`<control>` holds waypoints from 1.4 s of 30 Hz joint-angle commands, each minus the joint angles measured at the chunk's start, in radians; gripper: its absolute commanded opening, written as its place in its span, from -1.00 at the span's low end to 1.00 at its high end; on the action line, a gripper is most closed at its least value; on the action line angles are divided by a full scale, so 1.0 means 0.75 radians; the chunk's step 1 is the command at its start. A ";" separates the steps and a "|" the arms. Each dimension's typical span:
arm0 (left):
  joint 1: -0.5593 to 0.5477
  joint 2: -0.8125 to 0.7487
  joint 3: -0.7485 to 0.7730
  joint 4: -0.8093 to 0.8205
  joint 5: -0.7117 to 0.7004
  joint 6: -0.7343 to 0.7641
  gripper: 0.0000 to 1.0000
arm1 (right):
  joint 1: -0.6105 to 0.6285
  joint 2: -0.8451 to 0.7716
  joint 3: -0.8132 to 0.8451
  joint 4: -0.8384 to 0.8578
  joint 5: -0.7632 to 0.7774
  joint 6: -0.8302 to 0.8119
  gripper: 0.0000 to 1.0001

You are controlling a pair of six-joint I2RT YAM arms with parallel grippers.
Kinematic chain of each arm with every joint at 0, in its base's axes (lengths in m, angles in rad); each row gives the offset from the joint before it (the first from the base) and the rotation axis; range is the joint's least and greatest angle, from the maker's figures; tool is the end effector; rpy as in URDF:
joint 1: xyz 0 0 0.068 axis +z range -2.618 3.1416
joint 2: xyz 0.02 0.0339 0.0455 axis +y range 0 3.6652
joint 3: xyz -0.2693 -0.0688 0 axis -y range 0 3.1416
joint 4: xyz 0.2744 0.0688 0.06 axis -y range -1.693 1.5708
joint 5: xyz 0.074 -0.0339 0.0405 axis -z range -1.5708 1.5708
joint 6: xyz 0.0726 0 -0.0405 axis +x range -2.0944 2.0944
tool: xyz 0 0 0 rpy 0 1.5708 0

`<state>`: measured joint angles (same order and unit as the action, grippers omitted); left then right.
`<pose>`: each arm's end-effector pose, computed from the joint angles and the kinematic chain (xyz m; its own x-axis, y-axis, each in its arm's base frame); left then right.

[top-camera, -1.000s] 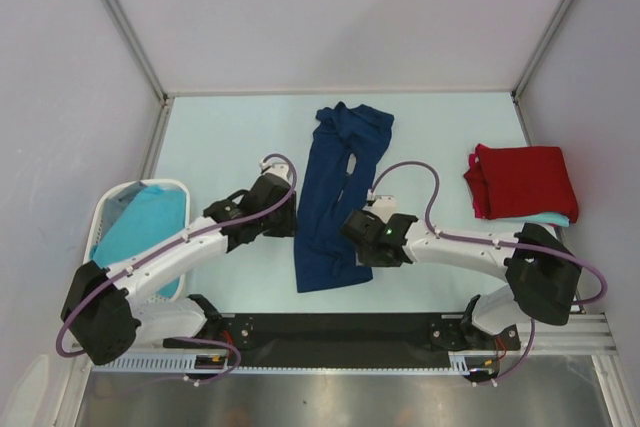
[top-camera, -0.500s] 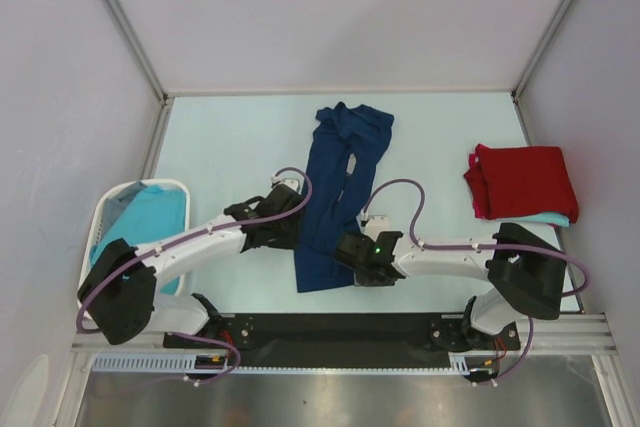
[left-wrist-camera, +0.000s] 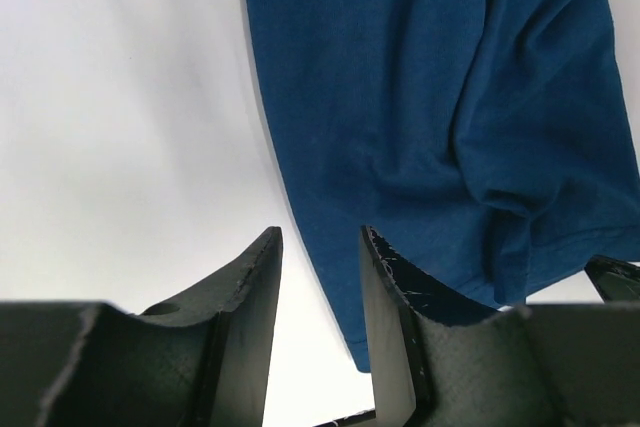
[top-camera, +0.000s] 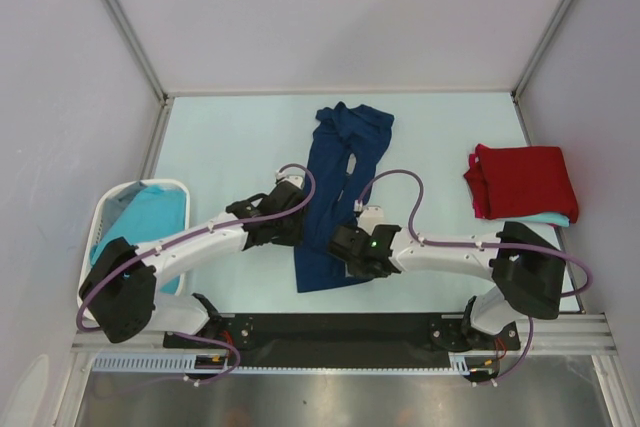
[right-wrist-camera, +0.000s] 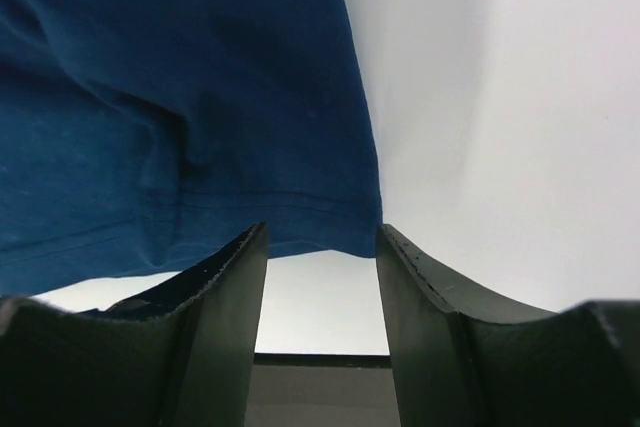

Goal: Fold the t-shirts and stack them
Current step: Rotate the tshirt 95 degrees

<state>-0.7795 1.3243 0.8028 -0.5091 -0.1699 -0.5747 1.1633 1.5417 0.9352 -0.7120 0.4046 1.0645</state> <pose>0.2198 -0.2000 0.1652 -0.8550 0.0917 -0.5105 0.1980 0.9674 -0.1579 0.1479 0.2705 0.1393 -0.8902 -0.0336 -0.4544 -0.0548 0.9979 0.0335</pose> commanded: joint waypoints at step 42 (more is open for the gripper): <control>-0.014 0.210 0.165 0.045 0.094 0.024 -0.24 | 0.155 0.073 -0.063 -0.282 -0.204 0.229 -1.00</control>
<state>-0.7818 1.4727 0.8799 -0.4950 -0.1089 -0.5747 1.2285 1.5719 0.8909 -0.7780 0.3527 1.1870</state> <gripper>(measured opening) 0.382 0.021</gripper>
